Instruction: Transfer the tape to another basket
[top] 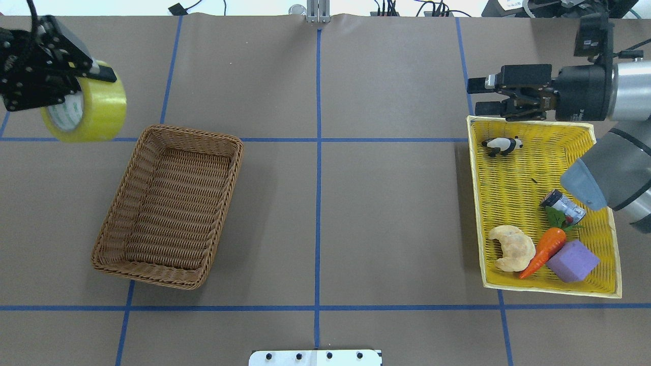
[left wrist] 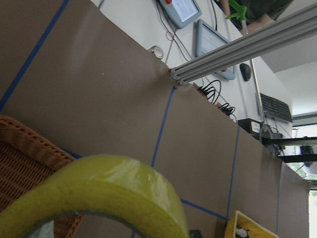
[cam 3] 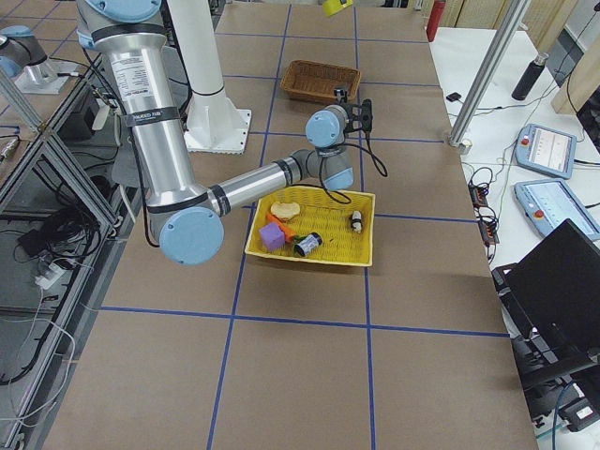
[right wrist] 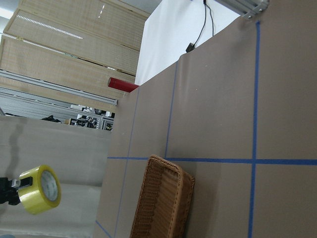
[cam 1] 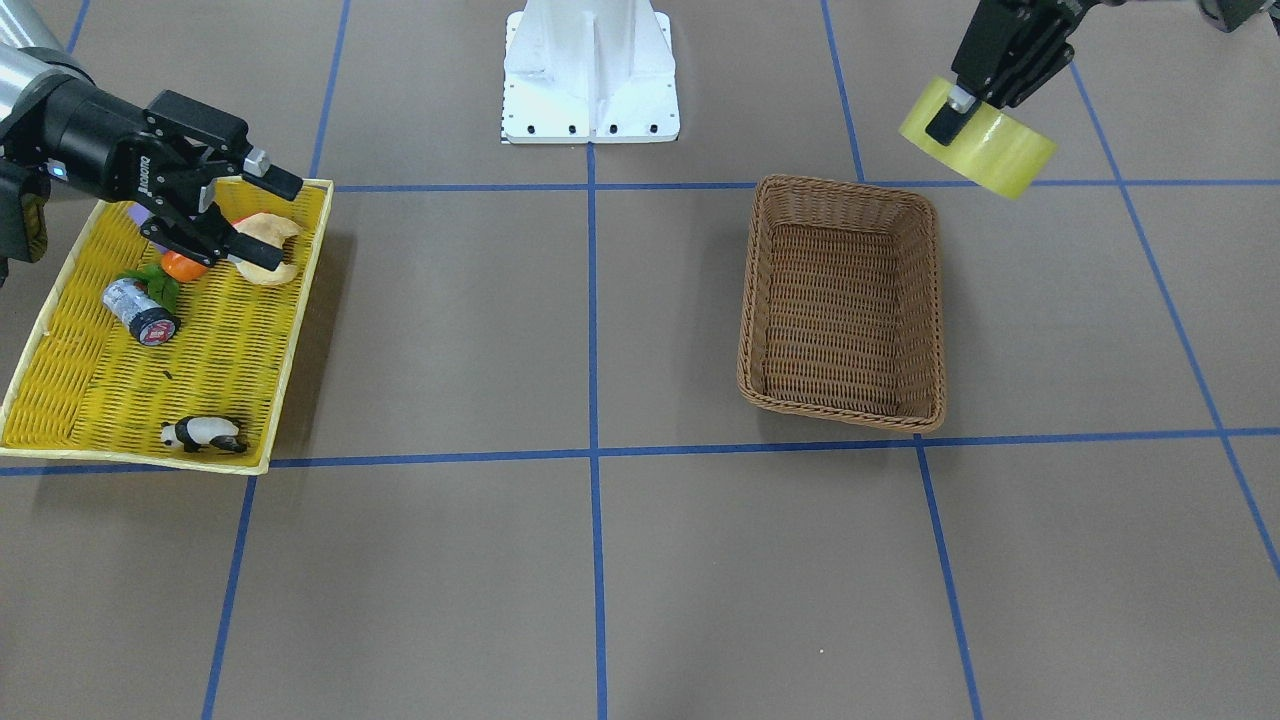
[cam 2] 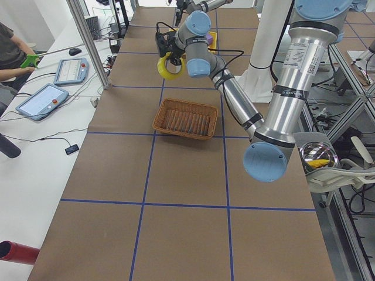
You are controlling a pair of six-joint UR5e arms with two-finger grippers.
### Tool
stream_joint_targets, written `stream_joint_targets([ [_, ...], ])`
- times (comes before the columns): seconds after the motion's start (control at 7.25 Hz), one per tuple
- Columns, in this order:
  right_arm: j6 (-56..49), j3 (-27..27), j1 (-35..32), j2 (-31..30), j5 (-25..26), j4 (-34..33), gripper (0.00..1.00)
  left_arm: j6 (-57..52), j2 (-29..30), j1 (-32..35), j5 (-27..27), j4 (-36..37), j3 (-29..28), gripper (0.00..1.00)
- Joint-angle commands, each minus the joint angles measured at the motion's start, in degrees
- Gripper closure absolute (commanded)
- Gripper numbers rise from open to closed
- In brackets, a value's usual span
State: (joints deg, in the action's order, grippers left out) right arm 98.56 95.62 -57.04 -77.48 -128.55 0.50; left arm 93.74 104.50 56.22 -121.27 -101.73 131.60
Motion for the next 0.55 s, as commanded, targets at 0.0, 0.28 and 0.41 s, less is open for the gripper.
stream_joint_targets([
  [0.0, -1.5, -0.3, -1.7, -4.8, 0.1, -0.6, 0.0, -0.8, 3.9, -12.6, 10.6, 19.1, 1.8, 1.0],
  [0.28, -3.7, -0.3, -2.4, -8.6, 0.3, -1.6, 0.0, -2.2, 10.1, -14.0, 10.3, 21.9, -8.0, 1.0],
  [0.41, -4.2, -0.6, -2.4, -9.3, 0.4, -2.4, 0.0, -3.1, 12.7, -14.2, 9.4, 21.7, -13.9, 1.0],
])
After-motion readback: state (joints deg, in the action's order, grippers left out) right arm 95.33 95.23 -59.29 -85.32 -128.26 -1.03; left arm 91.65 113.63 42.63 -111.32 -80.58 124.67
